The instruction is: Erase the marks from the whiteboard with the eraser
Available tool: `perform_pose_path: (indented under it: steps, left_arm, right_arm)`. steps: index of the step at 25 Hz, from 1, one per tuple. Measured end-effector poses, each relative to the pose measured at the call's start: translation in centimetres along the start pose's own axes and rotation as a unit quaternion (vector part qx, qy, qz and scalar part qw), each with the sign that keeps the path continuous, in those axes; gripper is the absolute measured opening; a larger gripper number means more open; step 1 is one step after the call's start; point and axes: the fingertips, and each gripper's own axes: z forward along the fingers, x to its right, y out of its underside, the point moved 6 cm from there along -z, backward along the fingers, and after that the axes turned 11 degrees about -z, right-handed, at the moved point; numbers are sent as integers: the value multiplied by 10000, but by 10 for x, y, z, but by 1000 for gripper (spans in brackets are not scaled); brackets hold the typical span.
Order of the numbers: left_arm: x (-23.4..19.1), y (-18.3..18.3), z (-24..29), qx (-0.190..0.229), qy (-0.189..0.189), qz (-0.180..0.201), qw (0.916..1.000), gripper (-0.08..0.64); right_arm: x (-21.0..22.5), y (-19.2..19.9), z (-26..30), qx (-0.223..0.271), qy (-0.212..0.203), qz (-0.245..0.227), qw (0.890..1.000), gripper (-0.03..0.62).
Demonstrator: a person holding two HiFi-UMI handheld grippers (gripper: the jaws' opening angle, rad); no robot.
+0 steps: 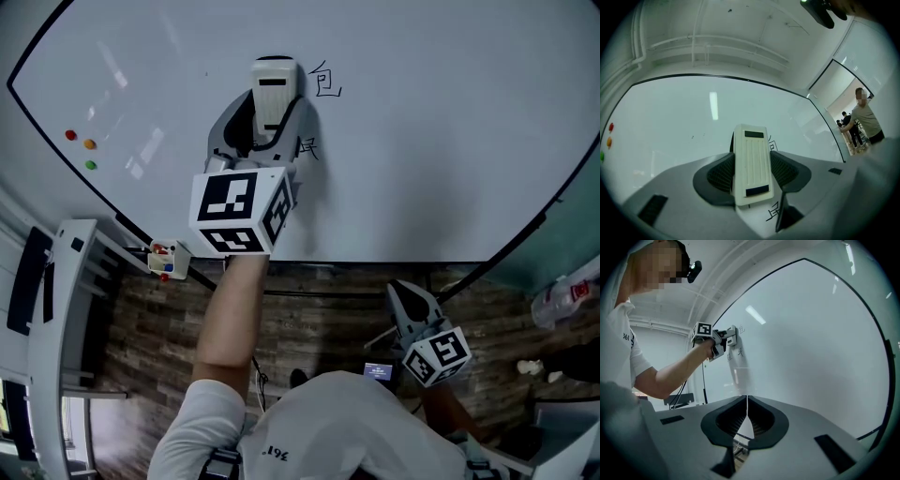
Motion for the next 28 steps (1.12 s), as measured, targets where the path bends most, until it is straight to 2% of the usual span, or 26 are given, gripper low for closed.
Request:
perform_pose_path:
  steps: [8,12,28]
  left_arm:
    - [30,4,11,-138,35,381,9992,245]
    - [52,8,18,-305,263,584,9975,245]
    - [110,39,30,-574,885,544,9929,245]
  right_arm:
    - [5,4,-8,-18,42,64,10000,26]
    - [4,4,-9,-5,51,69,10000,26]
    - [9,10,-22,-54,282,188,9994,26]
